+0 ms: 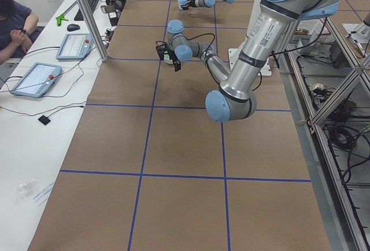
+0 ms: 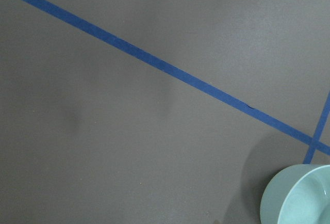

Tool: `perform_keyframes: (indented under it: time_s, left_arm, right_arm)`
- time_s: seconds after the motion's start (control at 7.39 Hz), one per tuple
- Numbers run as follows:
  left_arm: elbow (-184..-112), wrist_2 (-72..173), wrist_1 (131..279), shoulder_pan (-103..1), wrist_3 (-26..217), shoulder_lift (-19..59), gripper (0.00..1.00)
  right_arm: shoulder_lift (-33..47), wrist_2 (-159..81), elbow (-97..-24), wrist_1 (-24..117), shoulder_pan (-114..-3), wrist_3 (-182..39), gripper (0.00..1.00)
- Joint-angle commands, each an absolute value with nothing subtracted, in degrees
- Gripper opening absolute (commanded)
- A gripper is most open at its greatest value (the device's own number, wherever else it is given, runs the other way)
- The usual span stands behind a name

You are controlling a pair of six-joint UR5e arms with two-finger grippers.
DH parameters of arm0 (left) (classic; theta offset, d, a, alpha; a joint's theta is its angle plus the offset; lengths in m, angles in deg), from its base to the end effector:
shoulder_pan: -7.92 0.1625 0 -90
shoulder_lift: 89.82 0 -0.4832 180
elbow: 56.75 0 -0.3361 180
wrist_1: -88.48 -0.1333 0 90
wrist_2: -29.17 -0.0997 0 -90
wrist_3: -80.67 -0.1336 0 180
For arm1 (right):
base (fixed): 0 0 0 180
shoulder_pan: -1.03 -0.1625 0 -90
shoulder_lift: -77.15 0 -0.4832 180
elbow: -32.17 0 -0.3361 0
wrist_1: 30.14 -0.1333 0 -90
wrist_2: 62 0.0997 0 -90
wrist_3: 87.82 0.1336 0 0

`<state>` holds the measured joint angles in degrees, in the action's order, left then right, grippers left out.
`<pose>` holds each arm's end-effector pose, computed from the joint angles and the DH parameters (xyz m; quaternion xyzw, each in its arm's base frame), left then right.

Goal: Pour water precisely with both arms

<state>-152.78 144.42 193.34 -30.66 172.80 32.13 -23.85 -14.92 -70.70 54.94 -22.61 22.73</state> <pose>0.4818 -0.4819 0.3592 -0.0501 0.4736 -0.2128 0.8532 -0.2346 -0.3475 0.7112 0.3666 -0.0452 0.3695 0.8527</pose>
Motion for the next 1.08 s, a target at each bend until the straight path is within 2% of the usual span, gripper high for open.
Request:
perform_keyframes:
  time_s: [0.0,0.95]
  left_arm:
    - [-152.8,144.5,193.3,-30.7,172.8,32.2,1.00]
    - [-153.0,144.5,193.3,-30.7,172.8,32.0,1.00]
  right_arm:
    - [-23.8,-14.9,-69.4,54.9,-22.4,25.0,0.97]
    - [-23.3,-15.0,-66.6,54.9,-22.3,26.2,0.95]
